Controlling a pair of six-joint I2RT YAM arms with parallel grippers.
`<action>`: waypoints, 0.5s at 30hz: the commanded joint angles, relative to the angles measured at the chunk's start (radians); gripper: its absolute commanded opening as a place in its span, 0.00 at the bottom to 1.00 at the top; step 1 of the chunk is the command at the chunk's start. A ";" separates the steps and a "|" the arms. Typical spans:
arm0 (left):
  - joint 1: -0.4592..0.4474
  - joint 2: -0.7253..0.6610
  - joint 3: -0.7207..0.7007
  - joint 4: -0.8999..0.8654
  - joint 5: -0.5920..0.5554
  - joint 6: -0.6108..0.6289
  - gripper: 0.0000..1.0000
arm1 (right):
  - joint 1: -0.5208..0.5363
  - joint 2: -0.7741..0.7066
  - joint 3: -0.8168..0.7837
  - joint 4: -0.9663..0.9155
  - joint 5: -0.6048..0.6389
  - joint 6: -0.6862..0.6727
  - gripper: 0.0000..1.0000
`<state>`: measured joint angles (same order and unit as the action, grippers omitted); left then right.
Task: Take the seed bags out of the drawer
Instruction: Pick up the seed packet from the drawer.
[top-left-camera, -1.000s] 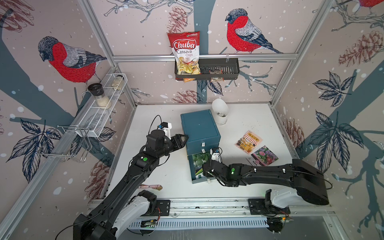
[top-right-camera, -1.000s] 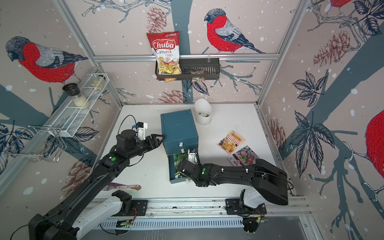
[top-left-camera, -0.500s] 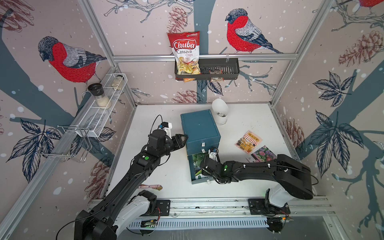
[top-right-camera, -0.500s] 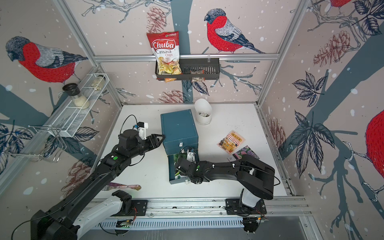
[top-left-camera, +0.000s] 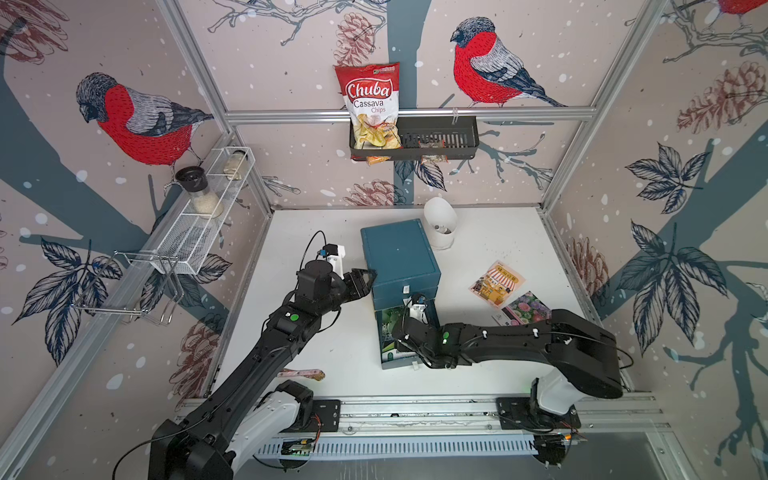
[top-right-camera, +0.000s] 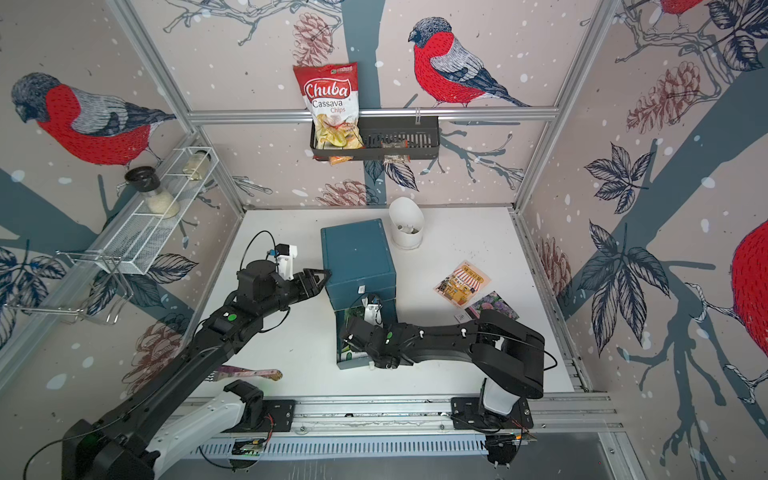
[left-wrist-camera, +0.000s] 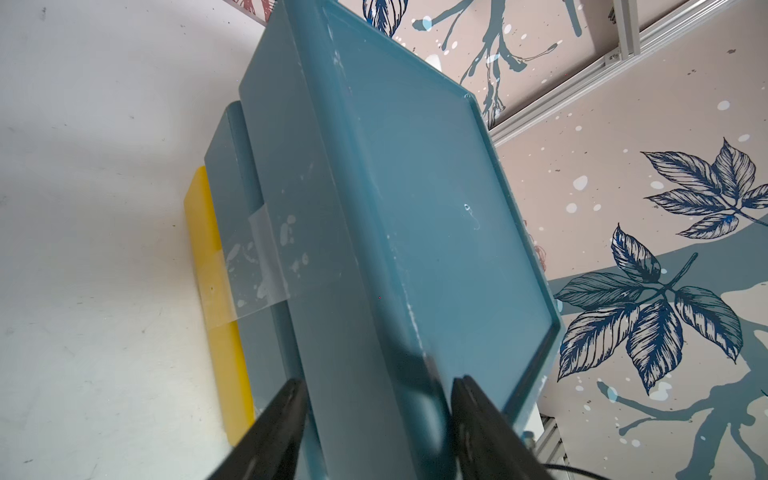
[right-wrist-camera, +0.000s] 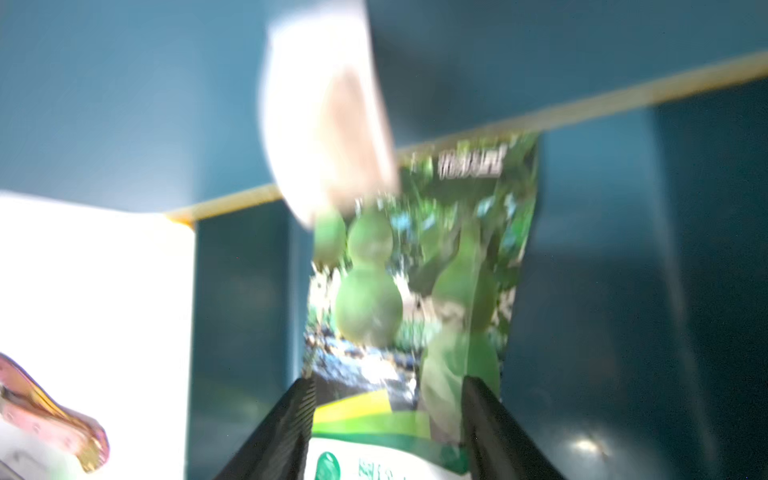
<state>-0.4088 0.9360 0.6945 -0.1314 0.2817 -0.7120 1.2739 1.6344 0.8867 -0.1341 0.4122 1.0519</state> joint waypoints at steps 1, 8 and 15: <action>-0.002 0.001 -0.012 -0.104 -0.032 0.032 0.59 | -0.019 -0.011 -0.003 -0.074 0.064 0.055 0.72; -0.002 0.015 -0.009 -0.093 -0.037 0.036 0.58 | -0.061 0.036 -0.029 0.004 -0.018 0.041 0.72; -0.002 0.017 -0.015 -0.095 -0.047 0.040 0.55 | -0.056 0.104 -0.004 0.039 -0.069 0.021 0.60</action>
<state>-0.4099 0.9489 0.6914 -0.1093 0.2848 -0.6994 1.2171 1.7222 0.8772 -0.1253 0.3820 1.0901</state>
